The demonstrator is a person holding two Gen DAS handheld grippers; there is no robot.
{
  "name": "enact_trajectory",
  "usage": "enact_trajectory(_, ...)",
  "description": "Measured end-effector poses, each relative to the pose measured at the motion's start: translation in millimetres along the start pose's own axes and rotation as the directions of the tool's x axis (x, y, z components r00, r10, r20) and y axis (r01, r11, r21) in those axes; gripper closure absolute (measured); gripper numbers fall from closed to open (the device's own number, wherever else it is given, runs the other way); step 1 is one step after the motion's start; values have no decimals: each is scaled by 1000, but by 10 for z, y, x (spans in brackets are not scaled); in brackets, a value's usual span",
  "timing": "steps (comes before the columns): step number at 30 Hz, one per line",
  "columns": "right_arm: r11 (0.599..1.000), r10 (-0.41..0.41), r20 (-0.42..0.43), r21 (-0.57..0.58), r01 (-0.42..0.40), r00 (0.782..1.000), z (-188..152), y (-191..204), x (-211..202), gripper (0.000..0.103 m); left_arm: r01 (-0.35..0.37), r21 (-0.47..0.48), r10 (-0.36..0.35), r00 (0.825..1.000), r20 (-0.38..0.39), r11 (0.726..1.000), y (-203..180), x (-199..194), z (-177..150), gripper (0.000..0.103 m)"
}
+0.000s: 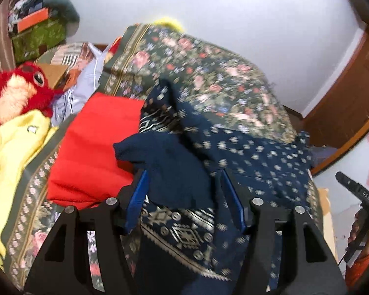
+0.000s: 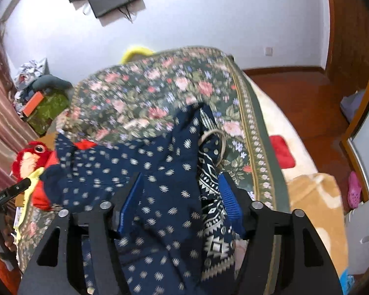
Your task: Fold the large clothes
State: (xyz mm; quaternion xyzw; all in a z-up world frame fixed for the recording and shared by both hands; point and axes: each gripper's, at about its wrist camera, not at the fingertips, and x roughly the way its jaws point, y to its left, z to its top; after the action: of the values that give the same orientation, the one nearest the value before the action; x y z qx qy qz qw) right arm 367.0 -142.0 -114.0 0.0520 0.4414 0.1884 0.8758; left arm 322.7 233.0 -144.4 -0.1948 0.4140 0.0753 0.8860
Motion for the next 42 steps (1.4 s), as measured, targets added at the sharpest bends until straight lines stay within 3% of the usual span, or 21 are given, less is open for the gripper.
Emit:
enact_trajectory(3,1000,13,54,-22,-12,998,-26,114,-345,39,13,50,-14,1000,20,999,-138,-283,-54,43)
enact_trajectory(8,997,39,111,-66,-32,993,-182,305,-841,33,36,99,-42,997,68,994,-309,-746,-252,32)
enact_trajectory(11,995,38,141,-94,-25,989,-314,404,-1049,24,57,129,-66,996,67,990,-400,-947,-417,32)
enact_trajectory(14,991,50,152,-129,-30,987,-483,491,-1210,23,74,158,-84,995,54,985,-465,-1099,-594,32)
enact_trajectory(19,985,50,97,-172,-33,994,-835,578,-1244,23,86,199,-96,995,40,976,-480,-1246,-900,16)
enact_trajectory(27,984,15,-54,-174,-24,998,-1378,472,-1040,23,92,145,-79,992,-94,985,-146,-1012,-1424,15)
enact_trajectory(30,992,15,-111,-119,-28,994,-1543,328,-954,23,37,148,-16,989,-145,988,-4,-848,-1654,15)
enact_trajectory(34,999,45,-220,-8,-48,975,-1765,97,-807,23,12,83,6,978,-211,997,227,-636,-1972,15)
enact_trajectory(38,996,60,-307,88,-34,950,-1924,-117,-647,23,25,-7,-26,965,-261,1000,428,-464,-2203,15)
enact_trajectory(42,984,117,-341,168,-62,933,-1958,-266,-517,23,110,-166,-158,936,-315,980,611,-215,-2378,15)
